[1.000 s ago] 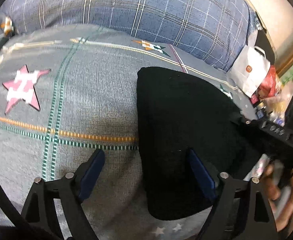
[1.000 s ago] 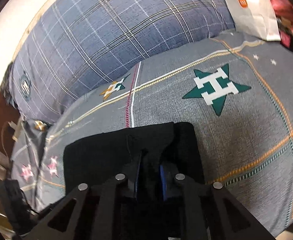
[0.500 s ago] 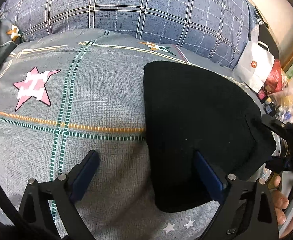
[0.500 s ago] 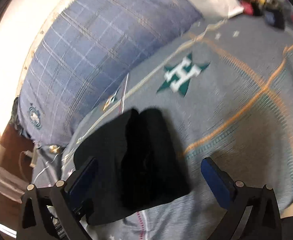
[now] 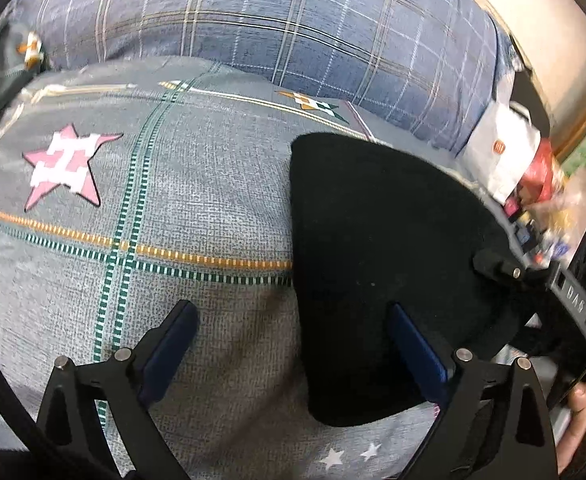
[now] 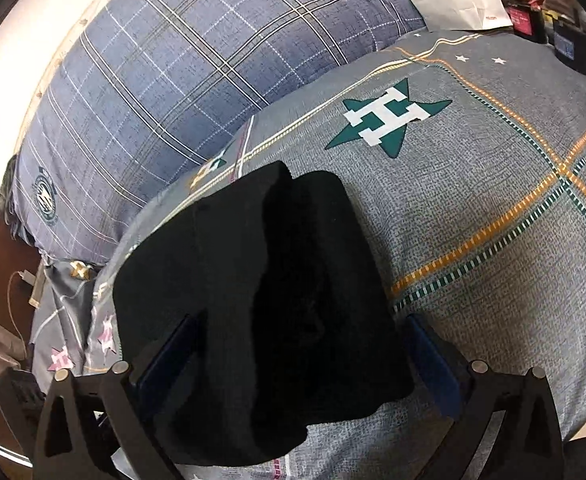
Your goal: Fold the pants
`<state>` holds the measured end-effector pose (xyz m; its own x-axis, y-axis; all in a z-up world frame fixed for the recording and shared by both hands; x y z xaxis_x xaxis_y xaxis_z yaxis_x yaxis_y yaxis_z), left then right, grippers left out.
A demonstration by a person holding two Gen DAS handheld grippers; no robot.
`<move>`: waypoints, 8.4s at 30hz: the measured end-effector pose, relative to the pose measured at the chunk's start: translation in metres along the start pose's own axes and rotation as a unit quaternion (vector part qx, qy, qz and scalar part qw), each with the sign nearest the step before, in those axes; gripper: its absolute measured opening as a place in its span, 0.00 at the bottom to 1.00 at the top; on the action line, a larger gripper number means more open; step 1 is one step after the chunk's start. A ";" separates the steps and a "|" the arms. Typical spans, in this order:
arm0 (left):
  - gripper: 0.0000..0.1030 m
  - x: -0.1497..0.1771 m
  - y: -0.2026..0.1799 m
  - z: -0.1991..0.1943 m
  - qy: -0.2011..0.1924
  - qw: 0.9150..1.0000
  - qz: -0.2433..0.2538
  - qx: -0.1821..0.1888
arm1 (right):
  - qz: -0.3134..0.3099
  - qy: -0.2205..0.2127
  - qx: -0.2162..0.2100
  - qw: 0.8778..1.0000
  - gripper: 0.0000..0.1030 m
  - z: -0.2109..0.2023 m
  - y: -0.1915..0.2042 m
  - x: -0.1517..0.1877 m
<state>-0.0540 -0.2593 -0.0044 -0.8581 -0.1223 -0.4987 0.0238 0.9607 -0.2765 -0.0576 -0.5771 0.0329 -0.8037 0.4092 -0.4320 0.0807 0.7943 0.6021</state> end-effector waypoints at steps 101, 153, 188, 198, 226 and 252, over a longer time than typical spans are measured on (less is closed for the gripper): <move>0.62 -0.121 0.112 -0.011 0.061 0.991 -0.116 0.028 | -0.029 0.079 -0.125 0.989 0.82 0.071 0.094 -0.024; 0.44 -0.045 0.098 0.000 0.067 0.995 -0.076 0.011 | -0.034 0.110 -0.094 0.989 0.44 0.052 0.079 0.042; 0.59 -0.008 0.088 -0.017 0.002 0.998 -0.062 -0.027 | -0.067 0.101 -0.080 0.989 0.49 0.034 0.095 0.060; 0.59 0.011 0.091 -0.033 -0.006 0.996 -0.066 -0.058 | -0.044 0.068 -0.094 0.992 0.58 0.006 0.084 0.062; 0.66 0.048 0.018 -0.064 -0.077 0.987 0.076 -0.122 | -0.090 0.057 -0.086 0.991 0.65 -0.015 0.094 0.090; 0.73 0.042 0.019 -0.070 -0.091 0.986 0.065 -0.123 | -0.134 0.021 -0.078 0.988 0.67 -0.015 0.108 0.092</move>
<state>-0.1257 -0.2285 0.0272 -0.7497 -0.0144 -0.6617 -0.0159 0.9999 -0.0037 -0.1314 -0.4602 0.0686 -0.8079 0.1729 -0.5633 -0.2263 0.7916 0.5676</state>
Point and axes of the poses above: each gripper's, at about its wrist camera, not at the fingertips, and z roughly the way its jaws point, y to its left, x to its underside, the point moved 2 cm from there along z, roughly the way its jaws point, and after that the axes turned 9 degrees about -x, right-handed, at the moved point
